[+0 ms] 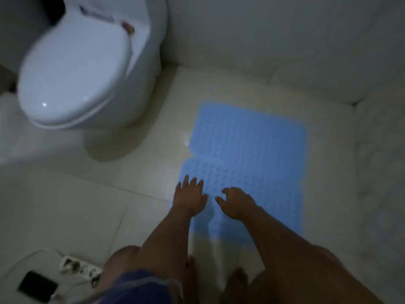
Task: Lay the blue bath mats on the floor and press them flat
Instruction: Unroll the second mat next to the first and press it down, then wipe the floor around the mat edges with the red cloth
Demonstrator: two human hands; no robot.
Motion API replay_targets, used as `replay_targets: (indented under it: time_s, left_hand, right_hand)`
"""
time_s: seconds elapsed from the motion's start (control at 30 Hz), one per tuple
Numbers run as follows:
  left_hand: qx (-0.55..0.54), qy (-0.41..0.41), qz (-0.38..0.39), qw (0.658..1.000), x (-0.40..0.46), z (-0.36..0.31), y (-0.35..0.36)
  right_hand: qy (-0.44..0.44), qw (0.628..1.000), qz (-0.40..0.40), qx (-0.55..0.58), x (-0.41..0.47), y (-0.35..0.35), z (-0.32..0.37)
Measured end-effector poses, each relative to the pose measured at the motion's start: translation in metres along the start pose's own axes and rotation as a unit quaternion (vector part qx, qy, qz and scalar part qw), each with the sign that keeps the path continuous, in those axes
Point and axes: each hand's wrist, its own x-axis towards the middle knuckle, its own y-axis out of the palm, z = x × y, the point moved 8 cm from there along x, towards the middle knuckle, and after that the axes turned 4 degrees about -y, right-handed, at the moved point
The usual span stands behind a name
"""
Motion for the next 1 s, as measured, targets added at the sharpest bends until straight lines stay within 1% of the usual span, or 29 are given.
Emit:
replay_targets:
  time_s: [0.07,0.1,0.2,0.3,0.4,0.5,0.67,0.87,1.0]
  left_hand:
    - [0.005,0.006,-0.010,1.000,-0.053,-0.015,-0.056]
    - [0.007,0.005,-0.019,1.000,-0.087,-0.022,-0.095]
    - [-0.002,0.009,-0.036,0.999,-0.180,-0.042,-0.191]
    - [-0.003,0.016,-0.056,0.998,-0.260,-0.061,-0.270]
    - [0.017,0.021,-0.090,0.996,-0.312,-0.074,-0.333]
    - [0.030,0.013,-0.116,0.993,-0.343,-0.080,-0.375]
    - [0.054,-0.033,-0.182,0.981,-0.390,-0.082,-0.429]
    - [0.082,-0.141,-0.257,0.953,-0.468,-0.070,-0.461]
    - [0.074,-0.244,-0.303,0.918,-0.549,-0.049,-0.478]
  right_hand:
    - [0.001,1.000,0.007,0.009,-0.055,-0.049,0.011]
    - [0.003,1.000,0.009,0.012,-0.090,-0.083,0.020]
    - [-0.002,1.000,-0.003,0.016,-0.186,-0.168,0.050]
    - [-0.014,1.000,-0.011,0.006,-0.268,-0.230,0.079]
    - [-0.040,0.999,-0.010,0.014,-0.319,-0.273,0.106]
    - [-0.075,0.997,-0.023,0.003,-0.346,-0.313,0.131]
    - [-0.142,0.987,-0.070,-0.033,-0.376,-0.375,0.169]
    - [-0.270,0.952,-0.132,-0.050,-0.421,-0.424,0.222]
    - [-0.360,0.925,-0.118,-0.016,-0.452,-0.439,0.282]
